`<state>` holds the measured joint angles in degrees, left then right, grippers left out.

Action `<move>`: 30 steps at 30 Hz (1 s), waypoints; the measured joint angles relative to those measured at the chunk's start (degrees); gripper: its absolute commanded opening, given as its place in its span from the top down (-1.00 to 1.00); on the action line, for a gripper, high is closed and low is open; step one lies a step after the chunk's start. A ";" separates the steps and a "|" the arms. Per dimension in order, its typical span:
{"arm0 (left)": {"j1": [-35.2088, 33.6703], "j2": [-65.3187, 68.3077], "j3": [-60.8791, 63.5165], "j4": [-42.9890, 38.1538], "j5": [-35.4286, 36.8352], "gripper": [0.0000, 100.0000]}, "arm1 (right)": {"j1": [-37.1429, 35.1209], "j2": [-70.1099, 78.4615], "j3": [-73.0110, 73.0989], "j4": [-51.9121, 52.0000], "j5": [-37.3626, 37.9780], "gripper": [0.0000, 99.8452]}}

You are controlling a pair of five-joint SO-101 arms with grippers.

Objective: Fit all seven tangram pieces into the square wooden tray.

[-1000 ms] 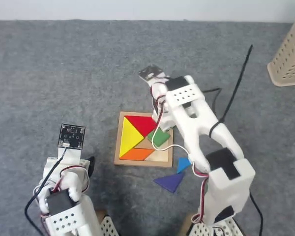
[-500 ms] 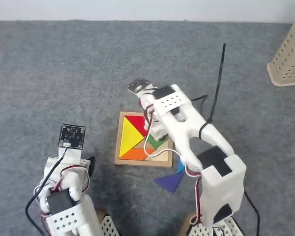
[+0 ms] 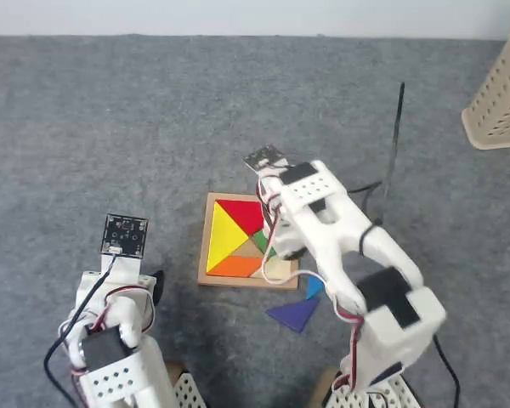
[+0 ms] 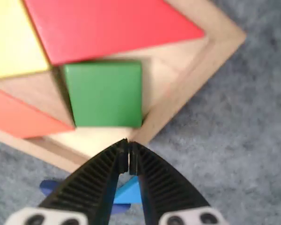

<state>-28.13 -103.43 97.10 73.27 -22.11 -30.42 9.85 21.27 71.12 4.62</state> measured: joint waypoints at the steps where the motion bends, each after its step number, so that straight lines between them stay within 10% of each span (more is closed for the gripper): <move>1: 0.00 0.00 0.00 0.00 0.00 0.44 | 0.00 -1.14 1.85 -1.32 -0.44 0.98; 30: 0.00 0.00 0.00 0.00 0.00 0.44 | -0.18 -2.64 4.66 -5.27 -5.63 0.82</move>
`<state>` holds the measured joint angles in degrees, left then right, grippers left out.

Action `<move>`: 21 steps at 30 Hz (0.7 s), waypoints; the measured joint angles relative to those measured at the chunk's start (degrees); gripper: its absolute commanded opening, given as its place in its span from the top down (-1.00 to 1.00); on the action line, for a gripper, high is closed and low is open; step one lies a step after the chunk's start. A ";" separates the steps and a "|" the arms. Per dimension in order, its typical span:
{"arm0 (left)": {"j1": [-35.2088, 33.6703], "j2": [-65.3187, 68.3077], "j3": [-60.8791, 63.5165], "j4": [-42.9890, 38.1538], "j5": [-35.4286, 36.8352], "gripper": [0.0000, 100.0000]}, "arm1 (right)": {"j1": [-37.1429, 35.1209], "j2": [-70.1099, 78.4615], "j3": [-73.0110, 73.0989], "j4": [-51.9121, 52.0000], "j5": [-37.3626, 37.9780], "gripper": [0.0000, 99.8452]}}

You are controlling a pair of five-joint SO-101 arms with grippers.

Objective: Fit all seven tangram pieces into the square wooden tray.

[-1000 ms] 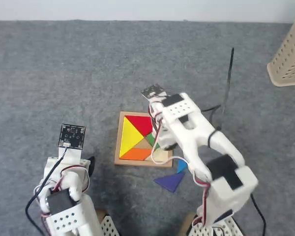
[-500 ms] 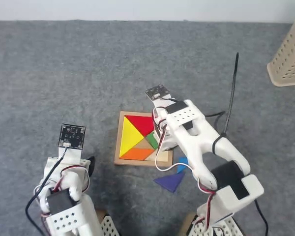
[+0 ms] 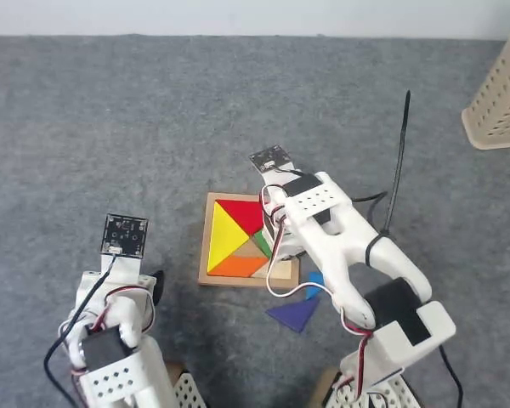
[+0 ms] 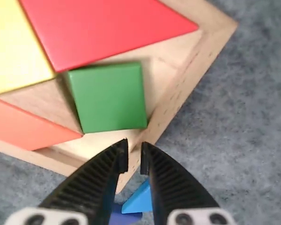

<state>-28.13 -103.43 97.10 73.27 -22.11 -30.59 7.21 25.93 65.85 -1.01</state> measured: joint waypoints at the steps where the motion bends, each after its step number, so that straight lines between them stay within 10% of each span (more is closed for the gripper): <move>1: 0.00 0.00 0.00 0.00 0.00 0.44 | 0.00 0.00 0.00 0.00 0.00 0.82; 21: 0.00 0.00 0.00 0.00 0.00 0.44 | 2.37 1.49 0.18 -0.44 -0.18 0.66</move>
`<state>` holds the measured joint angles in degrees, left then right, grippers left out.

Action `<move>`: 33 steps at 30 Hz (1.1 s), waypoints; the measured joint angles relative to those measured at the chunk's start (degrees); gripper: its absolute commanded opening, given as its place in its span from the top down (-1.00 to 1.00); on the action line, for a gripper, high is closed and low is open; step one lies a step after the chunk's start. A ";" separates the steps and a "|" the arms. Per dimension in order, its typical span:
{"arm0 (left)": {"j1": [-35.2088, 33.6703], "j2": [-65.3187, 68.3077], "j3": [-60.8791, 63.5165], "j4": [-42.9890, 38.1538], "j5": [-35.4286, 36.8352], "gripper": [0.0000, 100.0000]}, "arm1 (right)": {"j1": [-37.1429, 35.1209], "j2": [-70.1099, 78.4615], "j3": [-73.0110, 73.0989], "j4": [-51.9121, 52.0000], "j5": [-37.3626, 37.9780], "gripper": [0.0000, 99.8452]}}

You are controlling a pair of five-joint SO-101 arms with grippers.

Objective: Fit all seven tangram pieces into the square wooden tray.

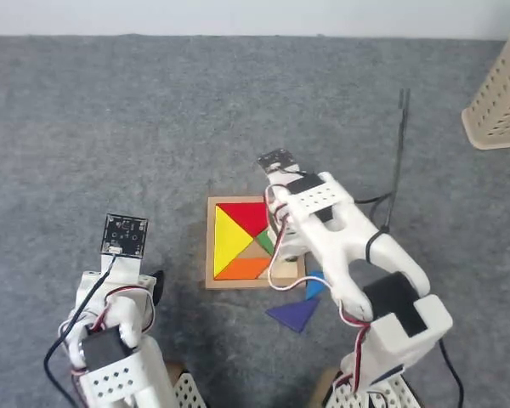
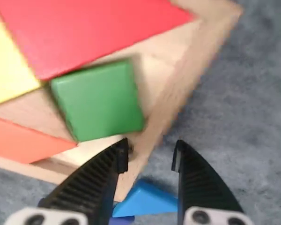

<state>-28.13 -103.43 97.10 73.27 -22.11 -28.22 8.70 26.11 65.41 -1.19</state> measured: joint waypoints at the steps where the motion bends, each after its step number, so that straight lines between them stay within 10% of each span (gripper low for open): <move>1: 0.00 0.00 0.00 0.00 0.00 0.44 | 0.26 0.00 0.00 -0.09 0.00 0.66; 7: 0.00 0.00 0.00 0.00 0.00 0.44 | 0.79 1.85 -0.09 -1.67 0.09 0.99; 33: 0.00 0.00 0.00 0.00 0.00 0.44 | 15.91 13.54 -16.70 0.26 -13.19 0.99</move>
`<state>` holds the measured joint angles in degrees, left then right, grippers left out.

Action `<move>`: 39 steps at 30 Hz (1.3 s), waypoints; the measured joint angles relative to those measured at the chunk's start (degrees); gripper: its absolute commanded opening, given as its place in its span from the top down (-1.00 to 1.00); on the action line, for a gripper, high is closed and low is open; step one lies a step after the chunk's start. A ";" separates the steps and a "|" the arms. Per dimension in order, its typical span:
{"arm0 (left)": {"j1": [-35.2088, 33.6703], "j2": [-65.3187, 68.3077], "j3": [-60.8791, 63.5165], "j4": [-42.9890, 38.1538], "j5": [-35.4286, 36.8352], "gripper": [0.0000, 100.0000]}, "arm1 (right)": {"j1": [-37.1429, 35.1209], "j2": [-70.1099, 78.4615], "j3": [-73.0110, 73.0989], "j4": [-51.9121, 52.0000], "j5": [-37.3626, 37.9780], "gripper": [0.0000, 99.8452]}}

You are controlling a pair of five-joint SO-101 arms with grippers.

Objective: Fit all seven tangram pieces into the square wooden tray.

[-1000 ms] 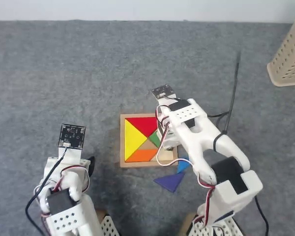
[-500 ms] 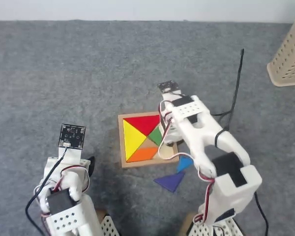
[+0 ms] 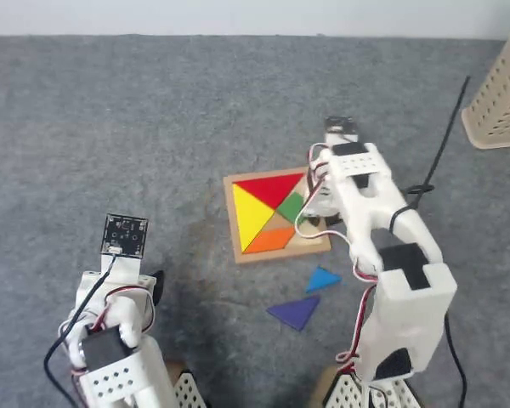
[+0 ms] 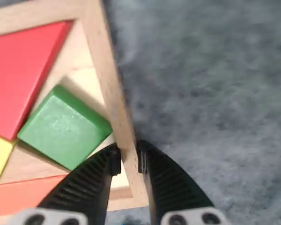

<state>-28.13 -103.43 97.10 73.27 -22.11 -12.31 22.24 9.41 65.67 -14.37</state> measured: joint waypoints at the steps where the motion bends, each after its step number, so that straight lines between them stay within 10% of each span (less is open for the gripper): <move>1: 0.00 0.00 0.00 0.00 0.00 0.44 | 0.53 0.00 -0.18 0.00 -0.53 0.99; 13: 0.00 0.00 0.00 0.00 0.00 0.44 | 2.11 0.35 -2.29 2.02 -2.73 0.58; 39: 0.00 0.00 0.00 0.00 0.00 0.44 | -5.71 -29.80 26.29 5.27 3.34 0.58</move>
<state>-28.13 -103.43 97.10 73.27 -22.11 -18.02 -7.56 35.69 70.95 -11.03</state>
